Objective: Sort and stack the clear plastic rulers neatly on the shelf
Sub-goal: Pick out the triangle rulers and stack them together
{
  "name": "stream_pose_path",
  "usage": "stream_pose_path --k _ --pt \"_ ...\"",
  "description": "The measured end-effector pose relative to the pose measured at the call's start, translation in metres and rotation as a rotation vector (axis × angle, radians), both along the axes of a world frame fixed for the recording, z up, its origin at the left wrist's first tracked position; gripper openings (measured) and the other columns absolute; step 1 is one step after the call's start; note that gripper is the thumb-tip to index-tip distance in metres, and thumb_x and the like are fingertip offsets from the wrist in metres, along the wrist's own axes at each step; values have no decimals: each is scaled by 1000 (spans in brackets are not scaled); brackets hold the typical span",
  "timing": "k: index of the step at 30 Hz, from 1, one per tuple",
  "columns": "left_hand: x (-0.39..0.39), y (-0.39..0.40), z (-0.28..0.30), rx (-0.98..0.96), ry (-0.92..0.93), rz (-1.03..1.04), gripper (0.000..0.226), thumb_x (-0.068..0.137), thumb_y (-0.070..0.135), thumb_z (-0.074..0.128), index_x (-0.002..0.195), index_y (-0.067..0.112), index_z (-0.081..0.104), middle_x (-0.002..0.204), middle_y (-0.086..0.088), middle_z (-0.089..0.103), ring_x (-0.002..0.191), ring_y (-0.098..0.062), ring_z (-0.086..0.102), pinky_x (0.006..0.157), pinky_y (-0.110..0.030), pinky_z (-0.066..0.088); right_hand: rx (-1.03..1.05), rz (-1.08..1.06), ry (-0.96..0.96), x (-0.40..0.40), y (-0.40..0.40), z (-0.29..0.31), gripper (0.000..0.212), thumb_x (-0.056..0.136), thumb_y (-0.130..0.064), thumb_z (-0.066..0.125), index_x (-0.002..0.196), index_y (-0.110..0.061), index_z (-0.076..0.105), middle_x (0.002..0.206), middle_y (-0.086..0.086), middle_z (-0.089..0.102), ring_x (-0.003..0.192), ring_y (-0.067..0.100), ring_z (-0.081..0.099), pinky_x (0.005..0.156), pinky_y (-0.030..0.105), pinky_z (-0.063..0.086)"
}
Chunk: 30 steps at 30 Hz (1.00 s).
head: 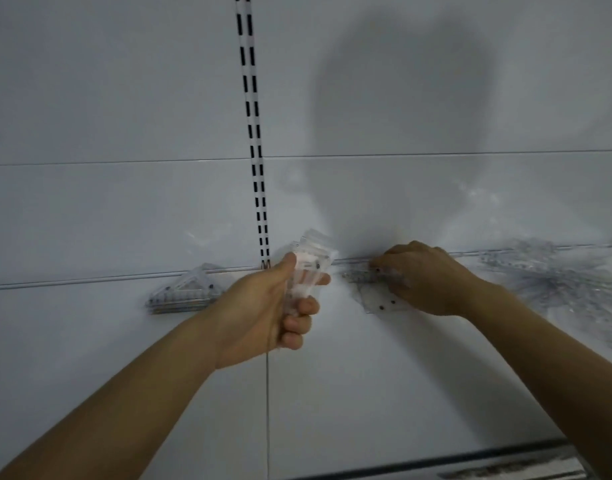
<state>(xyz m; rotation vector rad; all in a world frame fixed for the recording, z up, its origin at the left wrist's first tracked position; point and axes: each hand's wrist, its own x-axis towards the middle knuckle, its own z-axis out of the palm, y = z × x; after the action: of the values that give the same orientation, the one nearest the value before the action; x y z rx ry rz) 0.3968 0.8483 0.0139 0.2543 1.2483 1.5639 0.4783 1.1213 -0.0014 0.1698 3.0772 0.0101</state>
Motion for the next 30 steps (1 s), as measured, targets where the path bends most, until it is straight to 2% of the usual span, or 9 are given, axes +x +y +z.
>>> stream_pose_path --k 3,8,10,14,17,19,23,26,30 --pt "6 36 -10 31 -32 66 59 102 51 38 143 10 49 76 -2 50 58 -11 30 52 -24 25 -69 89 150 4 17 -3 28 98 -34 62 124 -31 70 125 -5 70 112 23 64 93 41 51" --pt "9 72 -9 113 29 182 41 101 36 46 134 14 59 112 -5 66 61 -11 38 56 -25 27 -169 164 159 4 43 -9 33 101 -38 56 131 -28 67 132 -6 67 117 21 60 97 31 45" --pt "12 82 -11 139 55 223 40 104 35 42 135 16 59 116 -5 68 62 -11 39 57 -25 27 -206 232 127 4 48 -13 32 104 -34 52 131 -25 66 130 -3 66 116 22 57 96 33 44" --pt "20 89 -24 146 19 260 42 106 37 39 135 15 59 115 -9 67 61 -12 38 57 -25 28 -221 274 198 7 50 -26 40 105 -41 40 135 -23 61 139 0 60 127 24 53 106 39 44" --pt "23 89 -30 115 92 199 44 106 36 37 134 11 59 110 -13 69 58 -12 39 54 -23 33 -546 155 438 10 44 -20 47 105 -44 42 148 -27 47 146 -7 54 131 12 51 107 29 43" --pt "26 92 -30 100 166 152 47 107 36 35 133 5 59 104 -16 69 56 -13 40 51 -23 36 -720 168 522 11 33 -14 53 101 -43 53 151 -31 42 142 -12 55 119 4 57 95 19 49" --pt "32 98 -32 70 219 64 55 101 40 39 129 -3 58 100 -20 68 54 -15 39 49 -23 37 -594 281 596 11 25 -19 35 100 -28 59 134 -22 65 106 -7 71 89 7 64 78 17 50" --pt "34 96 -33 65 167 -78 54 102 49 40 125 6 64 97 -18 63 56 -14 37 49 -24 35 -600 355 615 14 23 -23 25 101 -21 60 123 -19 72 84 -8 68 77 6 62 73 12 44" --pt "35 99 -33 59 110 35 43 96 45 49 124 14 57 80 -10 55 52 -10 23 41 -18 23 -776 260 530 12 27 -25 36 106 -34 46 136 -24 62 109 -12 71 99 4 64 87 15 46"
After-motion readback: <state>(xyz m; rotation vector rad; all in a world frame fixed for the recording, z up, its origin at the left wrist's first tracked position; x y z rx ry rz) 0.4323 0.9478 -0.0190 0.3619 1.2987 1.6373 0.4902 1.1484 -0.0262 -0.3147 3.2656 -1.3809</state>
